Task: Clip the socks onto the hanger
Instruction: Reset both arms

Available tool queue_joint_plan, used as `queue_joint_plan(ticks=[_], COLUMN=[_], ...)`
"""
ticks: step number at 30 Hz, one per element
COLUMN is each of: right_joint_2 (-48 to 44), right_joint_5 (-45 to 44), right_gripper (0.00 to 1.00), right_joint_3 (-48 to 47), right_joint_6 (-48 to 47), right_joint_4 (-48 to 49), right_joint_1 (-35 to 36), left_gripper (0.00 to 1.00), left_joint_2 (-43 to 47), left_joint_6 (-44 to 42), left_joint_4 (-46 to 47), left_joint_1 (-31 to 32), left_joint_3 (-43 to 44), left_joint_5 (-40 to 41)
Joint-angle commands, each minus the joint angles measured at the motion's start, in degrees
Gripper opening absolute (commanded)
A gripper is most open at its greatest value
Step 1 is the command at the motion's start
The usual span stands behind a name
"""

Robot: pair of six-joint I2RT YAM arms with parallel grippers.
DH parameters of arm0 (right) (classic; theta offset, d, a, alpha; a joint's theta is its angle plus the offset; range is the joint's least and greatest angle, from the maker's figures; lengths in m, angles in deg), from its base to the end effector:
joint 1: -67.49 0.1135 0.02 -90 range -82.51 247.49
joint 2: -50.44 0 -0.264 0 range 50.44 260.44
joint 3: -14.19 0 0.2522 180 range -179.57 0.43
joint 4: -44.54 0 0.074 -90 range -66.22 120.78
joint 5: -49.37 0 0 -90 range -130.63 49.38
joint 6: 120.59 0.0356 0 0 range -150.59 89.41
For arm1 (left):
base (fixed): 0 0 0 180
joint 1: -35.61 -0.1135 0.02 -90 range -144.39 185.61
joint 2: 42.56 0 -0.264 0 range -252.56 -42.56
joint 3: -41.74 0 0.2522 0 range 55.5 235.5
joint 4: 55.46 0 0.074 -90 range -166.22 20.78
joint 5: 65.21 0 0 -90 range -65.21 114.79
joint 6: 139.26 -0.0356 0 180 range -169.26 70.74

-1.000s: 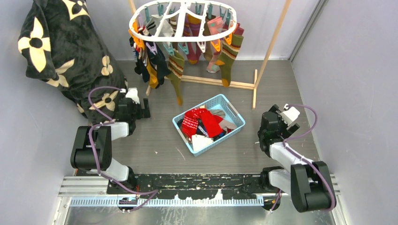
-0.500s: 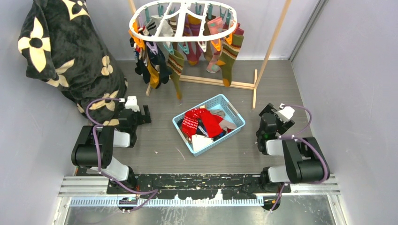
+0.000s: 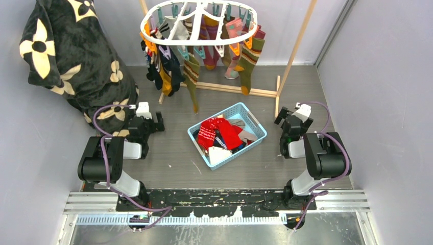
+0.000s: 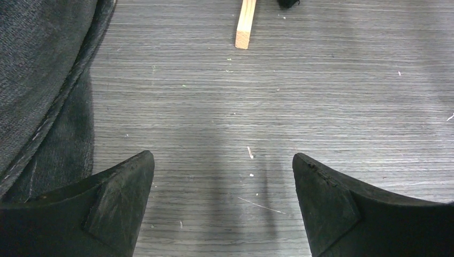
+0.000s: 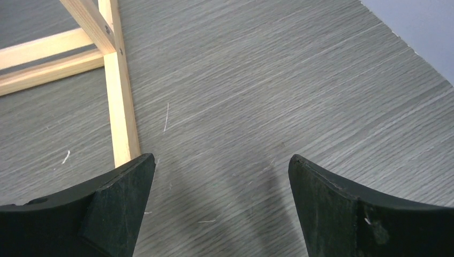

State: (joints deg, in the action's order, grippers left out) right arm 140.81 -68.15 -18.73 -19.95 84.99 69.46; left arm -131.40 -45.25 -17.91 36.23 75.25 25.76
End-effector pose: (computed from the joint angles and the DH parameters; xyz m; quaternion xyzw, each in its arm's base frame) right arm 0.2588 -0.0076 0.1340 0.2001 0.7679 -0.1266 0.5953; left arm 0.2625 -0.0022 0.1366 -0.0289 0.8074 -0.0170 0.5891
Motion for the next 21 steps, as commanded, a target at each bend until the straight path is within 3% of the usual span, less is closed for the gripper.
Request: queue_joint_plan(ticks=[1,21], right_joint_2=[-1.4,-1.1], right_joint_5=[2.2,2.3], right_gripper=[1.0,1.0], right_joint_3=[-0.6,-0.9], right_joint_6=[-0.5,-0.6], right_joint_4=[1.1,0.9], right_joint_1=[-0.5,-0.4], left_gripper=[1.0,1.0], left_joint_2=[0.2,0.1], left_joint_6=[-1.1,-1.5], left_joint_4=[2.2,1.8], left_joint_1=[-0.4,-0.4], left_joint_3=[1.3,1.5], left_joint_5=[-0.7,-2.9])
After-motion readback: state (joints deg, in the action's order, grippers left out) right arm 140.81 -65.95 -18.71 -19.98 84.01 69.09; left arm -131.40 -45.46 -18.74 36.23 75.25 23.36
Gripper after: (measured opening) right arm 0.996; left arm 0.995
